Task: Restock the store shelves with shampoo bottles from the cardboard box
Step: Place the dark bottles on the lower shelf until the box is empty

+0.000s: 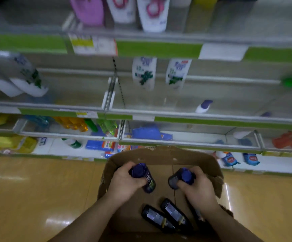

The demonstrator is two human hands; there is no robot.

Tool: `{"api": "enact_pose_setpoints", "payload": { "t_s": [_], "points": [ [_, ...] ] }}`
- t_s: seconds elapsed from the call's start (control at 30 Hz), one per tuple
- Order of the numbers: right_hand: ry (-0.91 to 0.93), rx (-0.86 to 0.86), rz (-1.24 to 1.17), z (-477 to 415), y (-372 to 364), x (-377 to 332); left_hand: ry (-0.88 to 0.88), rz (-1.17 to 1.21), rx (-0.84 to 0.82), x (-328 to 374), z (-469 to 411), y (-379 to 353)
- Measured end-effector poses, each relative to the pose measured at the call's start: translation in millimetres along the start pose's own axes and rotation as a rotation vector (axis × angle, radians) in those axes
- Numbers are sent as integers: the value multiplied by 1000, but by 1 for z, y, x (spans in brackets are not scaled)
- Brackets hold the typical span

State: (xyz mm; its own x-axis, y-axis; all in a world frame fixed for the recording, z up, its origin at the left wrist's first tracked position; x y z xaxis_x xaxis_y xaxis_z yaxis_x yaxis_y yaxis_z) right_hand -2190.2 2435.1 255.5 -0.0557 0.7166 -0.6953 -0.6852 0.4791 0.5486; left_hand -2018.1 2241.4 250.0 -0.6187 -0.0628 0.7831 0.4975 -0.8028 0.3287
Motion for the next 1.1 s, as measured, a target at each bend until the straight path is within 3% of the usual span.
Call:
{"api": "enact_pose_setpoints", "payload": {
  "t_s": [0.43,0.6,0.83,1.1],
  "points": [
    [486,92,-216,84,152,-193,-441,94,84,219,89,50],
    [633,169,-172,107,216,-263,-648,139,103,301,124,68],
    [615,253,-150,94,284,-328,-771,66,146,390,136,83],
    [557,330,-175,39,313,-354,-758,24,191,437,100,89]
  ]
}}
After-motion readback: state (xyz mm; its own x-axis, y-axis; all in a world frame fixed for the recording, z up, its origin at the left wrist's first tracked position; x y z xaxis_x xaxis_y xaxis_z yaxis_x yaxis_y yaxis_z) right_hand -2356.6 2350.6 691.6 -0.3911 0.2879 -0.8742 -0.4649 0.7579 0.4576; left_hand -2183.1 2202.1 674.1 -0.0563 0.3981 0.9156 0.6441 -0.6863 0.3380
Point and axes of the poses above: each hand's wrist, its own z-axis away from the middle knuckle, its own y-axis out of the back of the hand, x = y × z, the point moved 2 cm from there along -z, towards the middle knuckle, and after that the axes turned 4 degrees about -x, right-handed, at the moved point
